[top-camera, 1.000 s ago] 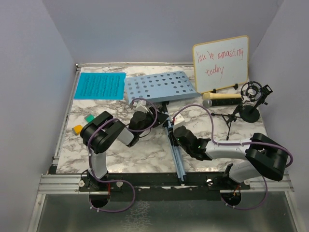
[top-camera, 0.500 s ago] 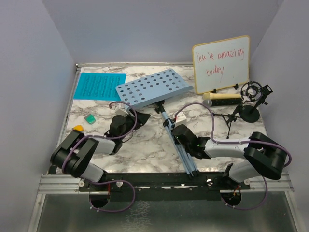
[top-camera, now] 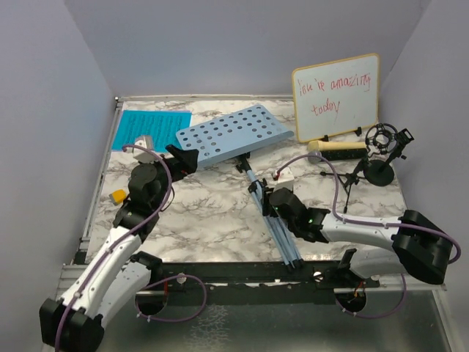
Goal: Pack up the instrument practice props
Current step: Place the music stand at the center of the board, then reset both arms
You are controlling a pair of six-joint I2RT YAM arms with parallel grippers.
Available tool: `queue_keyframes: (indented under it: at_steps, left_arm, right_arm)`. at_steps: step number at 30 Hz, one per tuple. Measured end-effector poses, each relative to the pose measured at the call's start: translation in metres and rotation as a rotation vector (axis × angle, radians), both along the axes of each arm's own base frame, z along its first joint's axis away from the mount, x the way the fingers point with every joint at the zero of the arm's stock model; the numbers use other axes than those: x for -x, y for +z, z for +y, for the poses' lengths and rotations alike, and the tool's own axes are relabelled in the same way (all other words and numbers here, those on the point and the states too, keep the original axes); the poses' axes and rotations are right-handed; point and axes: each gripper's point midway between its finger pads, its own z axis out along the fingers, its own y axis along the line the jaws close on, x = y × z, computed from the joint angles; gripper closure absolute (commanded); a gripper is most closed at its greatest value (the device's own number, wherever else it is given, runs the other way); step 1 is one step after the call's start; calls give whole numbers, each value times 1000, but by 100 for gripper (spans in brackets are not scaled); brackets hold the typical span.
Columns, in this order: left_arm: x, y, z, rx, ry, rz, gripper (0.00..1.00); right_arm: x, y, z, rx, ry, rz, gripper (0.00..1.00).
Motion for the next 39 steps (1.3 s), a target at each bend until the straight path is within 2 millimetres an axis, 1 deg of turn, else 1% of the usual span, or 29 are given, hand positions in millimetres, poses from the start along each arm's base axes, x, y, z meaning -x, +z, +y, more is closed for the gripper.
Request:
queue_keyframes:
  at_steps: [2,5,6,9,10,11,13,16,17,19,21,23,26,29,35,39]
  left_arm:
    - [10,21,14,-43,35,-29,5]
    - [24,45,32,-107,83,-59,2]
    - [30,56,39,-133,102,-81,1]
    - [47,77,56,-182,139,-141,1]
    - [54,83,62,-202,153,-163,1]
    - [61,88,68,-217,167,-187,1]
    - [74,100,79,-242,198,-240,1]
    - [90,111,96,-277,251,-293,1]
    - [96,115,103,-286,278,-315,1]
    - [107,118,115,-294,327,-348,1]
    - [117,117,127,-296,377,-380,1]
    - [122,111,134,-299,408,-395,1]
    - [124,102,140,-312,436,-394,1]
    - [122,95,142,-329,445,-379,1]
    - [124,95,146,-334,466,-383,1]
    - [132,99,151,-317,487,-407,1]
  right_arm:
    - [1,5,-2,-9,-6,-3,34]
    - [5,12,-9,-15,-16,-2,26]
    - [6,17,-11,-23,-20,-5,24]
    - [10,39,-22,-58,-39,-33,18]
    - [11,49,-27,-76,-51,-51,7]
    - [12,60,-33,-91,-64,-70,1]
    - [13,86,-47,-124,-101,-116,0]
    - [16,136,-73,-194,-174,-205,0]
    - [18,159,-86,-233,-208,-244,0]
    - [24,196,-111,-308,-275,-313,0]
    - [31,223,-138,-369,-344,-366,0]
    - [41,241,-167,-419,-416,-404,0]
    - [56,250,-201,-449,-477,-426,0]
    - [67,251,-224,-458,-505,-444,0]
    - [82,252,-250,-481,-509,-481,0]
    - [87,251,-258,-483,-500,-505,0]
